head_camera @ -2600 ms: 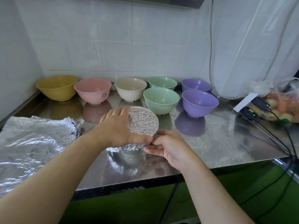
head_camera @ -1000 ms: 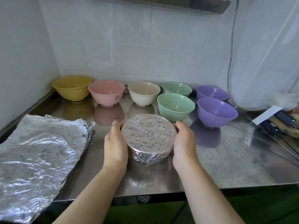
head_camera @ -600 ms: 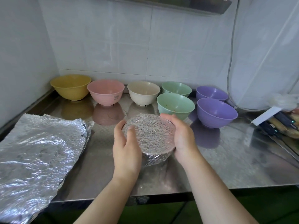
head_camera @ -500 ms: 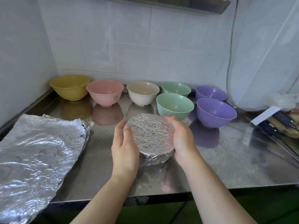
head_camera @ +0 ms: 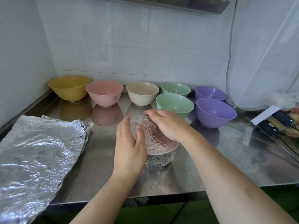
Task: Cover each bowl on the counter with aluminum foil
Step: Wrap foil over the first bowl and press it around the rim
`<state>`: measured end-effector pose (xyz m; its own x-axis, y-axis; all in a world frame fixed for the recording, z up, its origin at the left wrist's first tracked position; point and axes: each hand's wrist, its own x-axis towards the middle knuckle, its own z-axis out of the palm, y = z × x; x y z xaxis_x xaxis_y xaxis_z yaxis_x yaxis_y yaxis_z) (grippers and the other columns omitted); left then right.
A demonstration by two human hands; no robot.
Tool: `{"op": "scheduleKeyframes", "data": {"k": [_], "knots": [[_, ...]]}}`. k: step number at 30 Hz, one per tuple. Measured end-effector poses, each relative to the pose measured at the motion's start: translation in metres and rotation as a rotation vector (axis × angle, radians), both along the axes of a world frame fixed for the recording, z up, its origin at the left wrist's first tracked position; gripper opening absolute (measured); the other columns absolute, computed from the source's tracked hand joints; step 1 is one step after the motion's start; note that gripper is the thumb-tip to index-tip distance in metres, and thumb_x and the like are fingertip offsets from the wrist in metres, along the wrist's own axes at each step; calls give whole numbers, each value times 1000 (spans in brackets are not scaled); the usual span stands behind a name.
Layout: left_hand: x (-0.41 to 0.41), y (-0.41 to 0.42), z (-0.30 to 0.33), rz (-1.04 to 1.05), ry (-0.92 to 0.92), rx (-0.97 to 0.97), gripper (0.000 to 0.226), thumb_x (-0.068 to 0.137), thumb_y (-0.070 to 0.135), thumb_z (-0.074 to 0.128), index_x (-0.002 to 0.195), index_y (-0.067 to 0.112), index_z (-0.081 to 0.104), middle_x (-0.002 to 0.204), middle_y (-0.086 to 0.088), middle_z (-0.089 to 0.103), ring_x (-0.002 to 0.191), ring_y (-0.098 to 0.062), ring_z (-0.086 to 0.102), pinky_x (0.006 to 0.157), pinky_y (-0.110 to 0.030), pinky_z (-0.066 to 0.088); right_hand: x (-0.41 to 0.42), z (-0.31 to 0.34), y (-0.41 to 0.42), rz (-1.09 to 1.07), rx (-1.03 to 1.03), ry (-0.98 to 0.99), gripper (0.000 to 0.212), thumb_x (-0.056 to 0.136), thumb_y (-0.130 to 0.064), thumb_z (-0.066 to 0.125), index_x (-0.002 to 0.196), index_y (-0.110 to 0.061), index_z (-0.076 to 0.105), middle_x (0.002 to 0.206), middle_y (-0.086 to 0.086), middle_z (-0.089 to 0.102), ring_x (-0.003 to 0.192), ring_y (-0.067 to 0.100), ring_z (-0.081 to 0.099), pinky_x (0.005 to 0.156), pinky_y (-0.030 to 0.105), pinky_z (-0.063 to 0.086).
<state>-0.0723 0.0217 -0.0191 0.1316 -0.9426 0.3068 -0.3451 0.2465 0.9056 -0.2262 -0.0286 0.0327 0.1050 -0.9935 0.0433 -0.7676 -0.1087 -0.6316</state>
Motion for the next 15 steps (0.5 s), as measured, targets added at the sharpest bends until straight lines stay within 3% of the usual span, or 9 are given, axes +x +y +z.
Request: {"op": "scheduleKeyframes", "data": {"k": [3, 5, 7, 9, 12, 14, 15], "knots": [[3, -2, -5, -9, 26, 0, 58, 109, 40, 40, 161, 15, 34, 163, 1, 36, 147, -2, 28, 112, -11, 18, 3, 2, 2, -40, -16, 2, 49, 111, -53, 34, 138, -28, 67, 143, -4, 66, 134, 16, 56, 113, 38, 41], [6, -1, -5, -17, -10, -36, 63, 107, 45, 40, 161, 14, 31, 164, -2, 34, 147, -3, 27, 106, 2, 14, 4, 4, 3, -70, -4, -14, 53, 111, -54, 34, 130, -20, 69, 135, 1, 70, 129, 19, 59, 108, 38, 42], [12, 2, -4, -55, -109, -113, 78, 103, 60, 42, 163, 14, 25, 167, -1, 26, 151, -4, 22, 103, 6, 11, 2, 4, 4, -94, -24, -125, 50, 109, -58, 40, 133, -24, 68, 137, -6, 68, 131, 15, 58, 108, 36, 40], [21, 7, -6, -163, -236, -154, 105, 89, 82, 46, 165, 18, 14, 171, 6, 12, 157, -3, 11, 110, -2, 13, -7, 4, 12, -105, -64, -350, 51, 101, -63, 53, 139, -31, 65, 138, -18, 64, 133, 5, 56, 117, 36, 39], [32, 9, -9, -246, -361, -114, 138, 69, 95, 60, 166, 19, -1, 173, 10, -6, 158, -1, -5, 120, -21, 16, -29, -9, 35, -96, -24, -603, 103, 68, -81, 76, 156, -35, 49, 157, -21, 49, 144, -1, 45, 125, 38, 33], [33, 8, -9, -265, -329, -63, 147, 62, 88, 72, 166, 17, -4, 174, 5, -5, 159, -3, -5, 121, -22, 13, -37, -24, 51, 12, 40, -588, 135, 55, -80, 88, 166, -30, 29, 166, -19, 36, 152, -1, 34, 128, 38, 27], [33, 7, -8, -277, -299, -33, 151, 58, 85, 76, 166, 16, -4, 174, 3, -3, 158, -4, -2, 121, -21, 12, -40, -34, 57, 58, 63, -551, 138, 54, -74, 92, 166, -29, 25, 165, -22, 38, 151, -2, 35, 128, 37, 27]]}}
